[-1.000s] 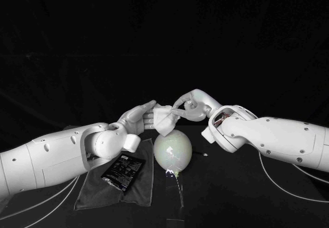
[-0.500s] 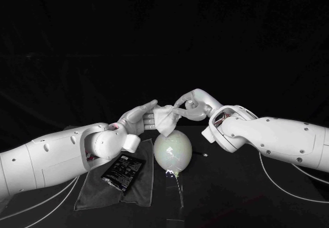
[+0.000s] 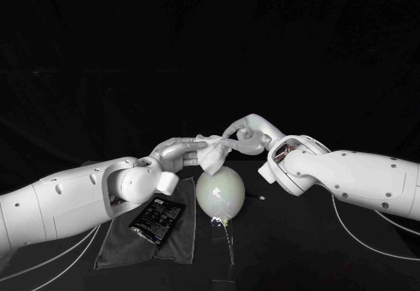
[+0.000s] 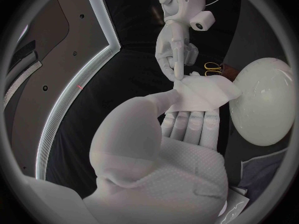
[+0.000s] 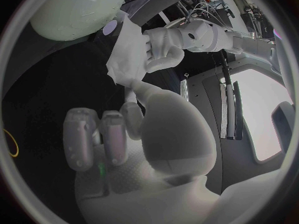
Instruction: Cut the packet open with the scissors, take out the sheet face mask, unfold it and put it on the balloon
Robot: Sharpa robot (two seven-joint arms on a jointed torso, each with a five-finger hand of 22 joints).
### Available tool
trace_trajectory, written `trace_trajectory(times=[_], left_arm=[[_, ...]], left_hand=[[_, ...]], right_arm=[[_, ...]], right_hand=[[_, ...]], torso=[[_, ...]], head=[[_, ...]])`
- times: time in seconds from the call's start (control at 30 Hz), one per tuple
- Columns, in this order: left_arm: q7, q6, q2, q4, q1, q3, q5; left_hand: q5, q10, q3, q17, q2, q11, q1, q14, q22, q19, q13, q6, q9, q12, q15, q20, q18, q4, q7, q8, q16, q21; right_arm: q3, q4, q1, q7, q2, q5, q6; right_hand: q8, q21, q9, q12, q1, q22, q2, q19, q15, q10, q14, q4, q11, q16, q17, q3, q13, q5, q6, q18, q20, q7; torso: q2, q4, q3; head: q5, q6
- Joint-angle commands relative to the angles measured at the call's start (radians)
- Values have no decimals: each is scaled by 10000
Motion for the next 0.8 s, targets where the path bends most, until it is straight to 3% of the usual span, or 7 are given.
trace_trajectory(times=[0.03,0.1,0.4,0.63,0.8], left_arm=[[-22,-348,7,-7,16,15,-437],[-44,-423,6,-13,16,15,-511],[-67,-653,-1,-41,16,15,-642],[-44,-817,-15,-81,16,15,-661],[-21,-951,-20,-146,15,15,-720]], left_hand=[[-10,277,-208,102,43,-91,290,286,174,191,9,171,43,119,-101,-149,11,-288,138,134,161,311],[-37,553,-459,195,128,-183,445,498,370,239,18,326,73,210,-210,-294,-31,-453,69,251,301,625],[-8,1104,-1009,455,382,-373,424,865,835,178,56,625,113,409,-401,-522,-121,-484,-82,470,647,1326],[0,1404,-1354,722,451,-500,395,1024,1146,87,122,755,139,592,-521,-602,-127,-518,-181,614,978,1793],[8,1831,-1782,1141,465,-704,443,1318,1577,239,327,1045,212,999,-729,-746,-66,-620,-344,868,1555,2474]], right_arm=[[9,20,0,19,-12,-89,-13],[9,22,0,19,-15,-89,-14],[10,12,0,11,-34,-90,-23],[11,3,0,5,-54,-94,-44],[12,0,-1,-3,-65,-97,-59]], right_hand=[[182,61,386,34,201,2381,127,635,-81,473,998,-16,-309,27,2498,63,809,24,23,-90,-58,-50],[182,61,386,34,201,2381,127,635,-81,473,998,-16,-309,27,2498,63,809,24,23,-90,-58,-50],[194,75,398,54,191,2384,124,642,-82,483,1000,-27,-307,34,2507,88,824,24,17,-93,-60,-48],[194,75,398,54,191,2384,124,642,-82,483,1000,-27,-307,34,2507,88,824,24,17,-93,-60,-48],[194,75,398,54,191,2384,124,642,-82,483,1000,-27,-307,34,2507,88,824,24,17,-93,-60,-48]], torso=[[0,8,0],[1,9,-1],[2,5,0],[2,6,0],[-1,4,0]], head=[[-6,-4],[-5,-10],[2,-22],[-3,-31],[-12,-32]])
